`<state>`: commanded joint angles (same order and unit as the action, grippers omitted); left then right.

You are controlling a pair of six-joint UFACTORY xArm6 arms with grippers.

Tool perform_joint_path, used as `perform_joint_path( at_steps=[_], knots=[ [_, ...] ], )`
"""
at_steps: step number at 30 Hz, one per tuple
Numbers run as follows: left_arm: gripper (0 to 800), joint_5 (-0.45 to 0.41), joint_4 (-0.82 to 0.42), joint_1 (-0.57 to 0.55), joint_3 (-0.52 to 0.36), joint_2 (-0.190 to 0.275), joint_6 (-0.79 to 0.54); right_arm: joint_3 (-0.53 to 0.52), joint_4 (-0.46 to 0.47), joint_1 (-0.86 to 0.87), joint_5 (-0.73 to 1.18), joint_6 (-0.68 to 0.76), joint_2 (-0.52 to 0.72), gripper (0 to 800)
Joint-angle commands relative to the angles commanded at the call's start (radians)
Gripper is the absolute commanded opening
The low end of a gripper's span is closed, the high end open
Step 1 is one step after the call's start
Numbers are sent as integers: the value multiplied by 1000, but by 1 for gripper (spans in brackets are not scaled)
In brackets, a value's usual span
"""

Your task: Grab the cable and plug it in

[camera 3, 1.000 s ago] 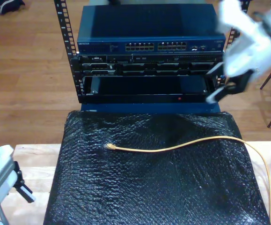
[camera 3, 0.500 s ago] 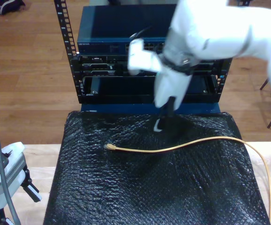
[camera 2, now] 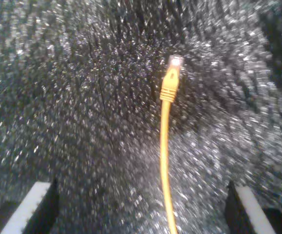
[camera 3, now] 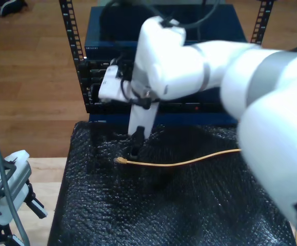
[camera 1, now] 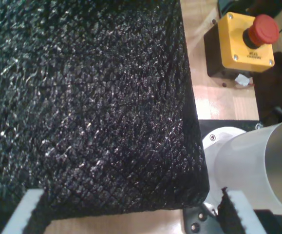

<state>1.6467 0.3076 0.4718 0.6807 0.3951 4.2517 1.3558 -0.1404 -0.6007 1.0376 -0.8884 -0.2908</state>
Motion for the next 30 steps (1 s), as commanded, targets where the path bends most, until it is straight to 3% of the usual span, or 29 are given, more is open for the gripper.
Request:
perform_joint_path(
  at_steps=[4, 15, 22, 30],
  knots=[
    [800, -51, 0, 2, -5, 0, 12, 8, 31, -3, -23, 60, -44, 791],
    [800, -55, 0, 2, -6, 0, 41, 60, 107, -83, -61, 169, -133, 752],
    [800, -55, 0, 2, -6, -2, 40, 71, 261, -100, -61, 293, -149, 670],
    [800, -54, 0, 2, -6, -8, 38, 71, 275, -101, -61, 322, -160, 576]
  ],
)
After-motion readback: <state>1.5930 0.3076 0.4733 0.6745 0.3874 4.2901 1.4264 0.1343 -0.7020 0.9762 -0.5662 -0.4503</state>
